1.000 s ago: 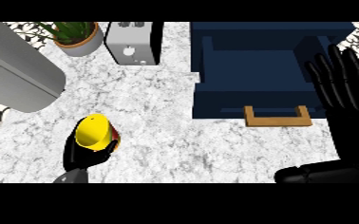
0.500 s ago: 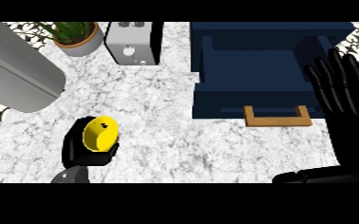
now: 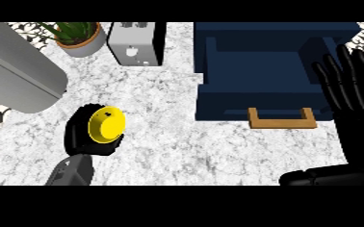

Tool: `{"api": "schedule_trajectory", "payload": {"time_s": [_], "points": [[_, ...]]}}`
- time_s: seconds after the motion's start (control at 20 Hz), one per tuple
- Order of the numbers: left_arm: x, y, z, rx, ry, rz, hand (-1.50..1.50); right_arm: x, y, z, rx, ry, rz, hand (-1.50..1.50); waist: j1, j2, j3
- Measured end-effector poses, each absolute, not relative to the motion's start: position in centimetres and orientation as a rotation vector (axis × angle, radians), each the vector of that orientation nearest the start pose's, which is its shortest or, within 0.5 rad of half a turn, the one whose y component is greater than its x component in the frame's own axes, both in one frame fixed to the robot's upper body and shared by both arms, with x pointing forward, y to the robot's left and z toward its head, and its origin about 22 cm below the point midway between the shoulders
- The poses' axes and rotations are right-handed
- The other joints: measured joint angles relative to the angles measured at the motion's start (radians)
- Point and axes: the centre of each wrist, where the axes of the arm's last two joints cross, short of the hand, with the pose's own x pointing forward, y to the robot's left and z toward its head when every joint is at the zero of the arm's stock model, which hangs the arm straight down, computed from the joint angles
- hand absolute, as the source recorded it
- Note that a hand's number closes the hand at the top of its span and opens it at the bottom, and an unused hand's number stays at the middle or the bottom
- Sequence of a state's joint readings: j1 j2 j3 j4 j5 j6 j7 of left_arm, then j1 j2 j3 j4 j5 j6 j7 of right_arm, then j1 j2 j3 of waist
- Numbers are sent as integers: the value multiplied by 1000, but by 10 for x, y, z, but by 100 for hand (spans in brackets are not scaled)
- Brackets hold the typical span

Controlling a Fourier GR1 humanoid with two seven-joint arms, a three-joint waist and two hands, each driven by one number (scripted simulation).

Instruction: Pick up the cup, place it into the drawer and close the drawer

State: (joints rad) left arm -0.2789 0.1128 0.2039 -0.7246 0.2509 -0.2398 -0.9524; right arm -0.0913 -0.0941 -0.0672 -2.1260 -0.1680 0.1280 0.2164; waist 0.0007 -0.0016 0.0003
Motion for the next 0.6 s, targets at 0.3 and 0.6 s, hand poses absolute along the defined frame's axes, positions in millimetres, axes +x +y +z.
{"api": "schedule_trajectory", "payload": {"time_s": [0.3, 0.6], "points": [[285, 260, -72, -265, -2044, 177, 150, 215, -251, 143, 139, -1987, 135, -150, 7, -3, 1], [308, 223, -5, -358, -2069, 124, 150, 221, -245, 143, 145, -1980, 128, -150, 6, -2, 1]]}}
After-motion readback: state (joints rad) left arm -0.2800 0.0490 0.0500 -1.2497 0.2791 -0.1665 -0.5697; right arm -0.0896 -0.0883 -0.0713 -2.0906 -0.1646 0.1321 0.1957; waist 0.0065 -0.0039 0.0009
